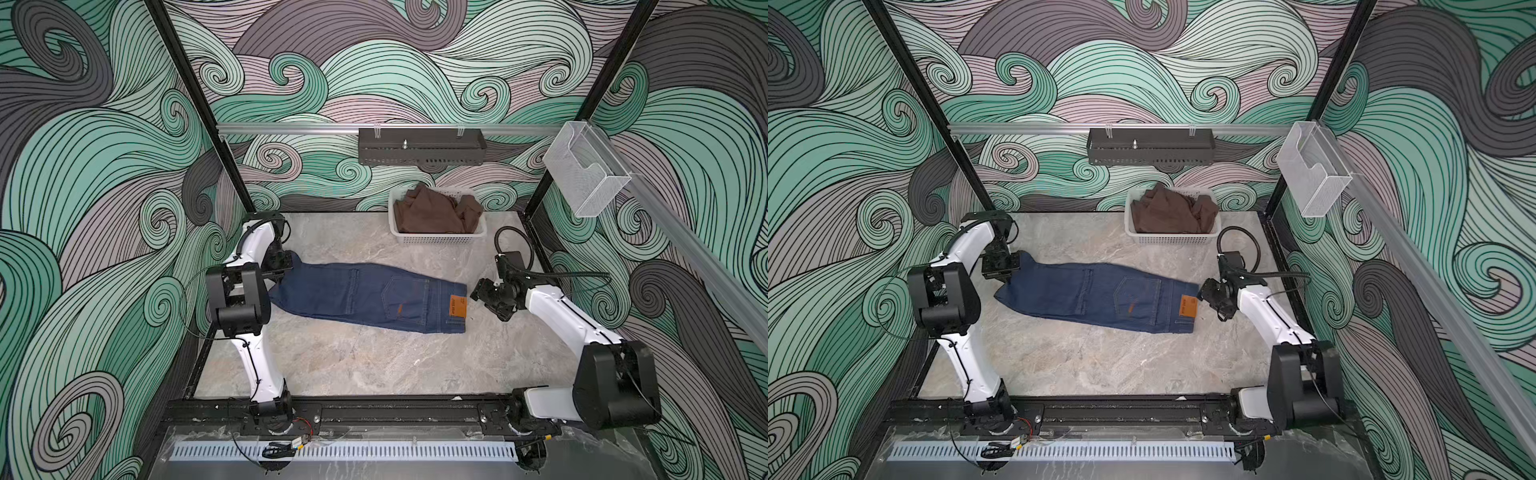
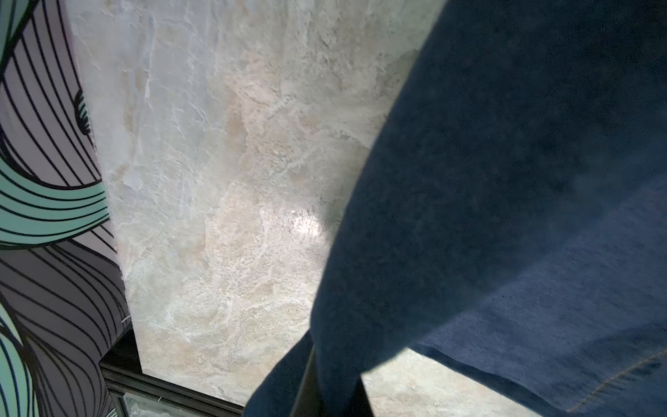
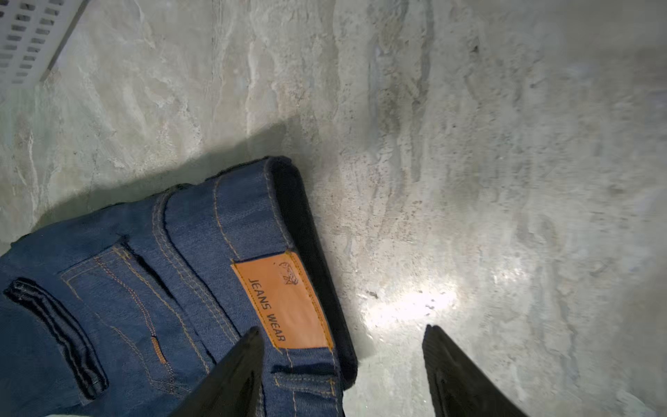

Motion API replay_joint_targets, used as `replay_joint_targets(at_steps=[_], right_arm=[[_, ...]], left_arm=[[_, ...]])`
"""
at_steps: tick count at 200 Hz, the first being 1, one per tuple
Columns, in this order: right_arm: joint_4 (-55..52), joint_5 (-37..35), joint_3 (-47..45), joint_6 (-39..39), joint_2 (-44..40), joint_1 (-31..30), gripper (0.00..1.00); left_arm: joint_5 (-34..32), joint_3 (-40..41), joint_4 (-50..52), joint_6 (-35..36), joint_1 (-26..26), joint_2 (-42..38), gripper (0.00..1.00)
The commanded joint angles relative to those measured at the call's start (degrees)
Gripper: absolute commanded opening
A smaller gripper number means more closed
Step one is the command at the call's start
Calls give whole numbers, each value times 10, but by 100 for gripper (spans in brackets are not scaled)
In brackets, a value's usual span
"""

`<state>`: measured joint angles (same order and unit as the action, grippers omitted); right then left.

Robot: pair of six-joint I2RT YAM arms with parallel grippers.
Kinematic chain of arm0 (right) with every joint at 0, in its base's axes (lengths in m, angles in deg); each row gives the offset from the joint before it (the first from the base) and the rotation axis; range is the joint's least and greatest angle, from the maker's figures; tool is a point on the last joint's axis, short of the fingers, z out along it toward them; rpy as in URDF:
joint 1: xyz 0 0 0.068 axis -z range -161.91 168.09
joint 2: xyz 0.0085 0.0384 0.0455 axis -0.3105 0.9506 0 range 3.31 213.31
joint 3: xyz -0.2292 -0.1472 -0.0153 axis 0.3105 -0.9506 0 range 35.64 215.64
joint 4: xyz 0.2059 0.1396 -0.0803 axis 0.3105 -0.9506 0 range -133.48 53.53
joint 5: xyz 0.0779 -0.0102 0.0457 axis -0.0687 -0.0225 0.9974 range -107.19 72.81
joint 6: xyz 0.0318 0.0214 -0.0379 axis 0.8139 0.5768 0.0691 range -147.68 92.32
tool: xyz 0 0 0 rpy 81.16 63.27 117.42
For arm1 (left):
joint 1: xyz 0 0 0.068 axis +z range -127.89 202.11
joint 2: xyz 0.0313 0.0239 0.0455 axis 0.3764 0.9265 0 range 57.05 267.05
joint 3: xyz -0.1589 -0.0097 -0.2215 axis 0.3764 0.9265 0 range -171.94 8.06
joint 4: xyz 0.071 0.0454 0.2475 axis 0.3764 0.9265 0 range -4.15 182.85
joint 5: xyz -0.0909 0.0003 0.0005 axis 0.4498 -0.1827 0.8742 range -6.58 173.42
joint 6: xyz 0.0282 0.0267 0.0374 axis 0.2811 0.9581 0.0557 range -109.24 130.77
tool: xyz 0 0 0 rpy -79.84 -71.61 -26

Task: Fold and stack the trousers
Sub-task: Fold the trousers at the center of the table.

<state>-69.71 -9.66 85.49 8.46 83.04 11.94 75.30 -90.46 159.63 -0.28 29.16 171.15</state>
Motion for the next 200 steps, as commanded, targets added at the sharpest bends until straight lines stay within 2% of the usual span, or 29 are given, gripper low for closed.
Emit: replay_joint_targets(at_steps=[1, 89, 131, 164, 200], right_arm=[[44, 52, -13, -9, 25, 1, 69], [111, 115, -48, 0, 80, -2, 62], [138, 128, -61, 2, 98, -10, 53], [161, 139, -70, 5, 119, -17, 41], [179, 148, -77, 7, 133, -28, 32]], left_arm=[[33, -8, 26, -1, -4, -31, 0], [140, -26, 42, 15, -9, -64, 0], [178, -8, 38, 21, -21, -84, 0], [180, 5, 37, 19, -36, -102, 0], [192, 13, 39, 7, -76, -130, 0]])
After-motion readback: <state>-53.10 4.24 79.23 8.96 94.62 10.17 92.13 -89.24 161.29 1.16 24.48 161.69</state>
